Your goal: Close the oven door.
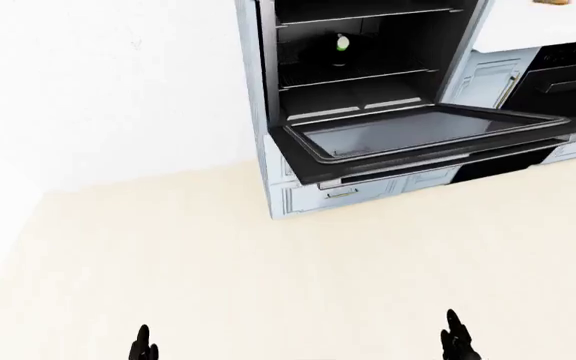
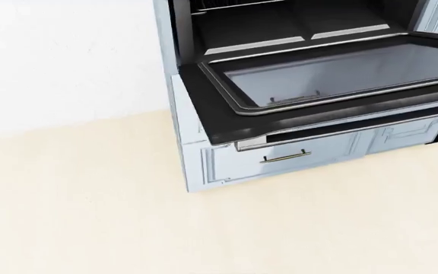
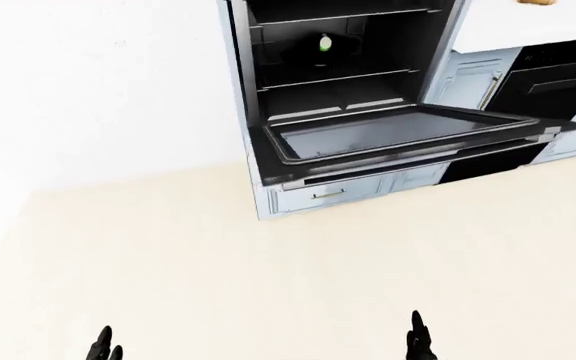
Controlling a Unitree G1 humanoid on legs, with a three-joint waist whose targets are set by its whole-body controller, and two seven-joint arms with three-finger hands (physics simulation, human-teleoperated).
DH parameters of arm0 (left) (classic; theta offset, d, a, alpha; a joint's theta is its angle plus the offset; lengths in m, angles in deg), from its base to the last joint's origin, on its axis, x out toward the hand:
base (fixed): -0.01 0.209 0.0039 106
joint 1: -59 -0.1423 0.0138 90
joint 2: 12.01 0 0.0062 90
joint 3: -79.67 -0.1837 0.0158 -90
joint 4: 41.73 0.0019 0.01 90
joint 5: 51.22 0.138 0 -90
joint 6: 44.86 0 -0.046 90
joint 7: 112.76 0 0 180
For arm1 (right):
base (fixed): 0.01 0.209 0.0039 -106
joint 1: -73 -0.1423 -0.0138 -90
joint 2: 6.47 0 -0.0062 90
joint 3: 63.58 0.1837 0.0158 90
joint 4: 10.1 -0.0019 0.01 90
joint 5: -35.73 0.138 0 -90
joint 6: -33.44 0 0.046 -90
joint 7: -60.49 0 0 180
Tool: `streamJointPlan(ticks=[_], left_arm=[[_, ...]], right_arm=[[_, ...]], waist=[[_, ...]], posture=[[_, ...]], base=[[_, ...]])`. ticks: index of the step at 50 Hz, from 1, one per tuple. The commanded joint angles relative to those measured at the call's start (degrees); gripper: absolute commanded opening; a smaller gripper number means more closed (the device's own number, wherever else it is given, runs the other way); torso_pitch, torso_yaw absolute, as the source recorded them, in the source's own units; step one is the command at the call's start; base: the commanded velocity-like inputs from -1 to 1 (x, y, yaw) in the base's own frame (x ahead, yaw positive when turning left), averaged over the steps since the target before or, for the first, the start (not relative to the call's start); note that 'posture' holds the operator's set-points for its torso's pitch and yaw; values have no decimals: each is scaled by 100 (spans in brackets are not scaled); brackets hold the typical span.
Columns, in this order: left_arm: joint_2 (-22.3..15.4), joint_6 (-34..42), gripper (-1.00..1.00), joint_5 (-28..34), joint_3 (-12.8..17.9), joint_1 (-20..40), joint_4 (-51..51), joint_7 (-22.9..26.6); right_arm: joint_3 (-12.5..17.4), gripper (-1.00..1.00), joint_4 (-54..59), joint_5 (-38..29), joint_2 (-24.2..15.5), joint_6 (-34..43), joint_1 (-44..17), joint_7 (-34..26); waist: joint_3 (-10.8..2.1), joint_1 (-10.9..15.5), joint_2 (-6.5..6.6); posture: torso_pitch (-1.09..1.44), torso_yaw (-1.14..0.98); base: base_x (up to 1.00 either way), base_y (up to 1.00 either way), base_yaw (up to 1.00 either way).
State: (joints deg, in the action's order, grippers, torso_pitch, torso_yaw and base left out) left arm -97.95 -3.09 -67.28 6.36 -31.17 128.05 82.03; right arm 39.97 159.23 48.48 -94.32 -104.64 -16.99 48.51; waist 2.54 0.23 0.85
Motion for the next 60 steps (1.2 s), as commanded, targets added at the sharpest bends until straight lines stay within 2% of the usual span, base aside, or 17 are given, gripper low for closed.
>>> streamJointPlan(ticks=[1, 7, 9, 10, 11, 14, 18, 19, 21, 23, 24, 28, 31, 43, 44, 45, 60], left_arm=[[-9, -109, 100, 33, -14, 31, -58, 31], [-4, -112, 100, 42, -10, 28, -58, 36], [-6, -112, 100, 42, -8, 28, -60, 39], [-13, -109, 100, 33, -1, 32, -62, 46], [-14, -110, 100, 29, 1, 34, -62, 48], [-7, -108, 100, 40, -6, 33, -59, 37], [-4, -116, 100, 40, 0, 27, -58, 40], [-3, -115, 100, 39, -1, 29, -59, 42], [4, -118, 100, 49, -8, 26, -58, 34], [4, -109, 100, 42, -3, 22, -58, 45], [0, -108, 100, 36, 1, 19, -58, 51], [1, -109, 100, 52, -11, 16, -57, 55], [-4, -108, 100, 52, -5, 13, -56, 60], [-11, -138, 100, 125, -19, 9, -57, 9], [-12, -136, 100, 121, -15, 8, -57, 12], [-16, -135, 100, 110, -7, 9, -59, 25], [11, -128, 100, 194, -65, 16, -63, -51]], right_arm=[[65, 100, -109, 81, -122, -169, -43, 75], [48, 100, -112, 52, -99, -170, -49, 105], [44, 100, -110, 42, -97, -172, -51, 104], [46, 100, -109, 40, -98, -175, -49, 104], [50, 100, -107, 41, -102, -178, -43, 101], [45, 100, -115, 40, -91, -184, -37, 37], [-22, 100, -106, -35, -40, -202, -22, -87], [-7, 100, -115, -2, -6, -241, -13, -217], [53, 100, -120, 110, 36, -239, -31, -490], [-5, 100, -101, 6, 23, -316, -24, -308], [-178, 100, -74, -334, -35, -424, -5, 205], [-481, 100, -40, -1308, -159, -628, 81, 1265], [-193, 100, -59, -1116, -178, -502, 43, 1061], [-116, 100, -65, -1161, -188, -584, 90, 1062], [-136, 100, -66, -1187, -190, -586, 90, 1100], [-132, 100, -67, -1172, -184, -580, 92, 1072], [-109, 100, -80, -1047, -184, -592, 76, 927]], waist=[[-15, -16, -58], [6, -52, -425], [-75, -83, -684], [-13, -157, -399], [-48, -131, -496], [-92, -142, -497], [-55, -183, 262], [13, -172, 43], [35, -107, -92], [35, -75, -266], [42, -137, -337], [-62, -60, -214], [-111, -52, -209], [-215, -39, -185], [-313, -78, -163], [-220, -72, -163], [-108, -156, -25]], posture=[[0, 0], [0, 0], [0, 0], [0, 0], [0, 0], [0, 0], [0, 0], [0, 0], [0, 0], [0, 0], [0, 0], [0, 0], [0, 0], [0, 0], [0, 0], [0, 0], [0, 0]], base=[[0, 50, 0], [0, 50, 0], [0, 50, 0], [0, 49, 0], [0, 49, 0], [0, 35, 0], [0, 0, 0], [0, 0, 0], [0, 0, 0], [0, 0, 0], [0, 0, 0], [0, 0, 0], [0, 0, 0], [0, 0, 0], [0, 0, -23], [-8, 0, -34], [-7, 0, -33]])
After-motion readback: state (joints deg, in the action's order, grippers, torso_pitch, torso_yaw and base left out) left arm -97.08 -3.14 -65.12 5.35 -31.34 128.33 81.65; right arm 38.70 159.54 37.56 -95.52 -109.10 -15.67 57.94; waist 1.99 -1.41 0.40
